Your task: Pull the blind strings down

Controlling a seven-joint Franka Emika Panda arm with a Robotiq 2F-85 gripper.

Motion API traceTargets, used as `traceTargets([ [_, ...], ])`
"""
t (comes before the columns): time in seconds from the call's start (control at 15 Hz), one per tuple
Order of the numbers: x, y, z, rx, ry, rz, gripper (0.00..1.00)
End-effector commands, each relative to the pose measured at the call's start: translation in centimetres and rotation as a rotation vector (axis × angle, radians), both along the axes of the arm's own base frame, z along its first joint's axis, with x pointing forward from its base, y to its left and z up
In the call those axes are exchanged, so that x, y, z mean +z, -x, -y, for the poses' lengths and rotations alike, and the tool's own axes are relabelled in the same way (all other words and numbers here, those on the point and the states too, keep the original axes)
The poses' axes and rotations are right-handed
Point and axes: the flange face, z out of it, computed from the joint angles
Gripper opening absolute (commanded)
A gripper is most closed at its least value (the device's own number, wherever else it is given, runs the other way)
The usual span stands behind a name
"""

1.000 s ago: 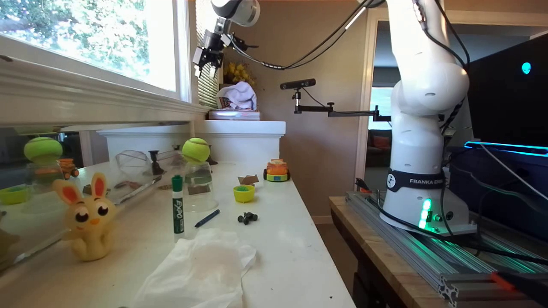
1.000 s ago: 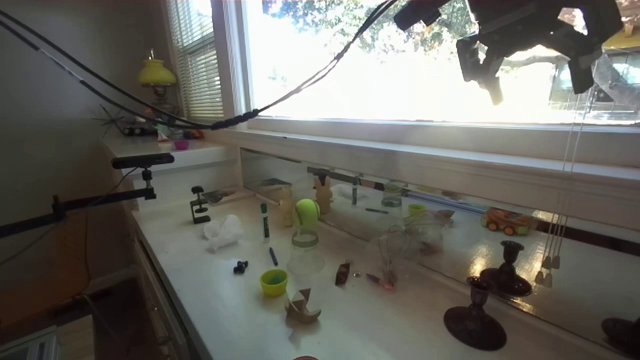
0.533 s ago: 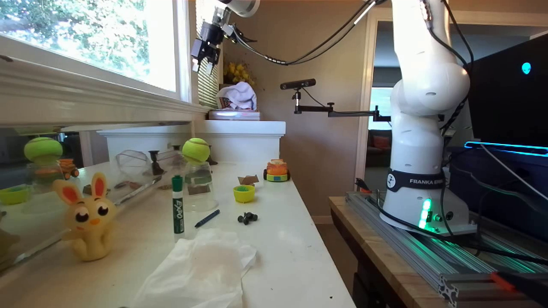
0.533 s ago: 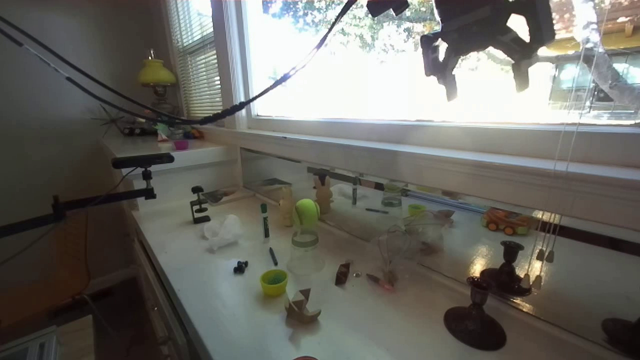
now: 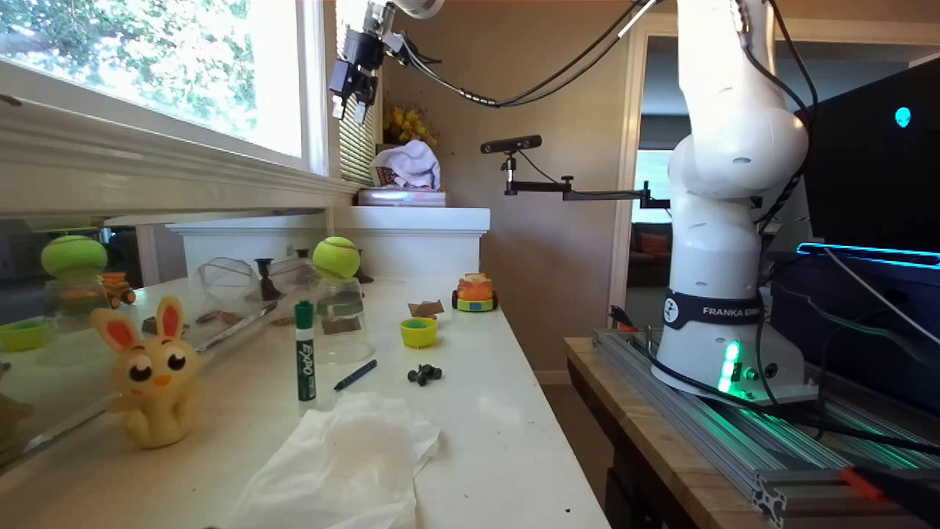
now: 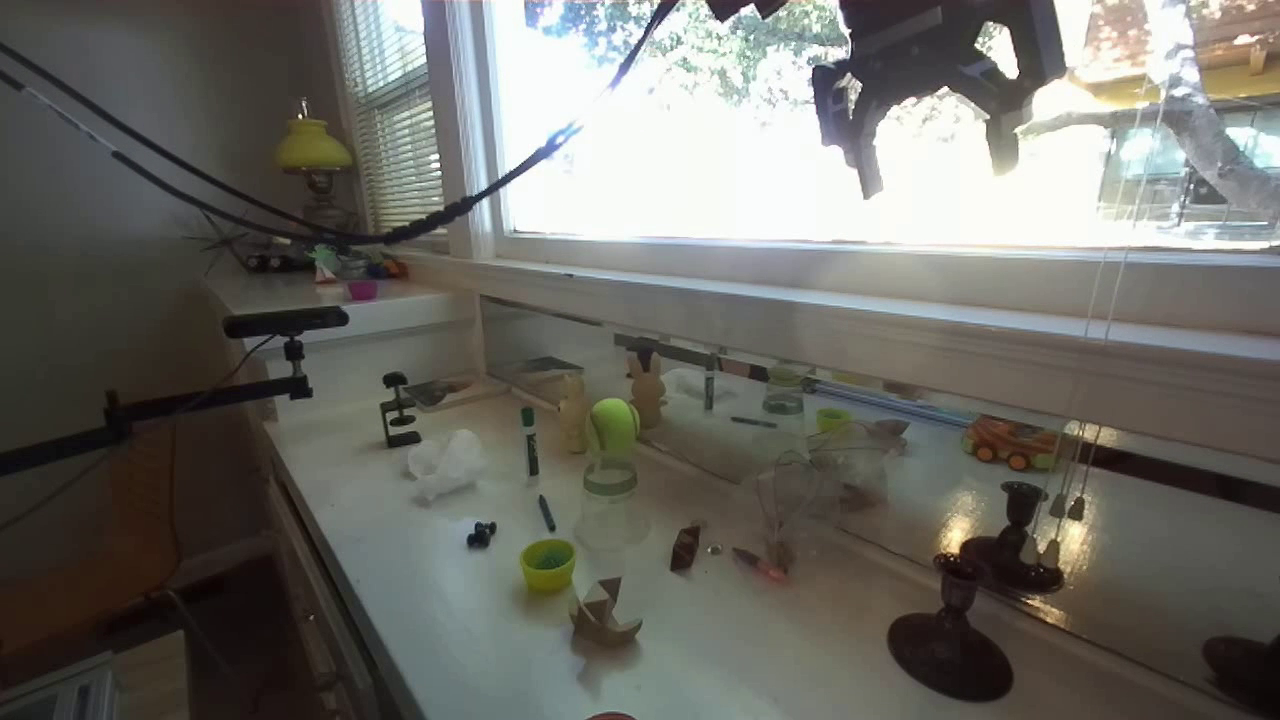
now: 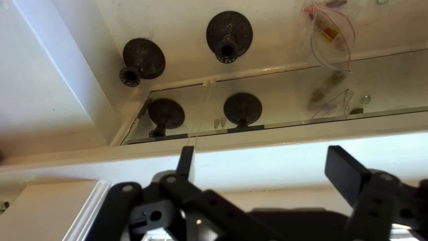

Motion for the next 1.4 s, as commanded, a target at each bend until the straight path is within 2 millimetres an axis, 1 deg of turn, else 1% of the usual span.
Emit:
traceTargets([
  [0.0,0.0,-0.2,-0.4,0.0,-0.03,0.0,1.0],
  [0.13,-0.2,-0.6,-1.8,0.013,-0.071,-0.013,1.0],
  [0.4,-0.7,-0.7,-6.0,0.037,-0.143,-0.096,1.0],
  [0.6,-1.9,-1.0,-8.8,0.045,-0.156,-0.134,1.0],
  [0.93,-3.4,-1.2,-12.5,0.044,-0.197,-0.147,1.0],
  [1.13,-4.5,-0.2,-14.2,0.053,-0.222,-0.193,1.0],
  [1.33,-5.0,1.9,-15.0,0.02,-0.261,-0.246,1.0],
])
